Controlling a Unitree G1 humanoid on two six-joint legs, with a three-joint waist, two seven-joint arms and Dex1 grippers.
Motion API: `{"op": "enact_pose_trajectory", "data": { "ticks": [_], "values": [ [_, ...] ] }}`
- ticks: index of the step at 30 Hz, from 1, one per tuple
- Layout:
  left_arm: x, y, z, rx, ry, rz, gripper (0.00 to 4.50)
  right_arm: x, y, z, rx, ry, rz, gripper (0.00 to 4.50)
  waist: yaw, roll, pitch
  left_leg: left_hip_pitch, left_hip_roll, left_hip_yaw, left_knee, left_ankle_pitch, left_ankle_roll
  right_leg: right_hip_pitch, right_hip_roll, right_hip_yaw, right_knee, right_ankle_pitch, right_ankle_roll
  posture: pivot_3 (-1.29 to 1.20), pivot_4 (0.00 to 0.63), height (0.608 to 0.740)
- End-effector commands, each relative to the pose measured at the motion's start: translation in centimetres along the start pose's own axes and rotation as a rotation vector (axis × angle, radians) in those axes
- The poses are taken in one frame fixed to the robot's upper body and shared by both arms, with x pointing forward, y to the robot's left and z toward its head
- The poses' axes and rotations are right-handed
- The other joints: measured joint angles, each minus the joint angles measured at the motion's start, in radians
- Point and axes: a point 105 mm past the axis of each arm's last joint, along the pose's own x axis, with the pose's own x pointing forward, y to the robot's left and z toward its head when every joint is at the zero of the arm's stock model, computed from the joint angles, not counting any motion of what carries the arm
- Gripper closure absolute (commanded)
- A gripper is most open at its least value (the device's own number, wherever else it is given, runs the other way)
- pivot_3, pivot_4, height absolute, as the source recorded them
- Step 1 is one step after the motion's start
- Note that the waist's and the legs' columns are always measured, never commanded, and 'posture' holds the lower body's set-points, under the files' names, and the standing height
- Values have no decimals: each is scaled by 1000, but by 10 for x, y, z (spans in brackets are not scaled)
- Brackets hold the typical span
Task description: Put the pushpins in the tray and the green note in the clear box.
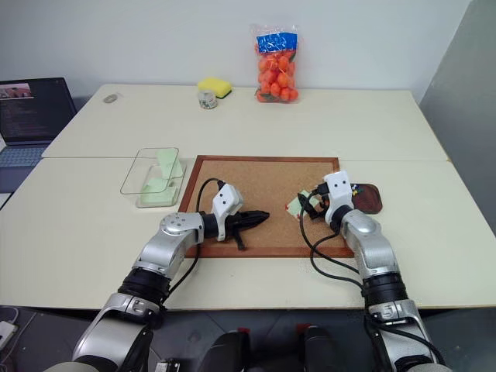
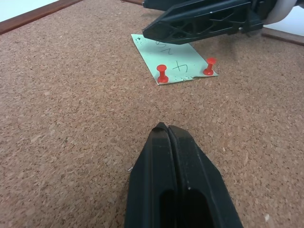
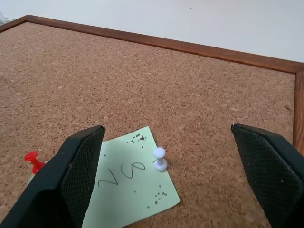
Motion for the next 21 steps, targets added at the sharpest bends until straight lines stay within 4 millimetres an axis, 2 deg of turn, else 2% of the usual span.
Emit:
{"op": "enact_pose_trajectory", "data": {
  "ticks": [1,5,21],
  "values": [
    [1,-7,-33,-66,113,-13,4486,6,2,10,-28,-44,9,0,0,0,0,0,0,0,0,0,0,0,0,0,0,0,0,0,150,740],
    [3,-5,-28,-63,100,-7,4500,9,2,7,-33,-38,8,357,0,0,0,0,0,0,0,0,0,0,0,0,0,0,0,0,150,740],
    [-5,7,-25,-42,103,39,4500,12,9,4,-88,-46,46,3760,0,0,0,1,0,0,0,0,0,1,0,0,0,0,1,0,150,740]
  ]
}}
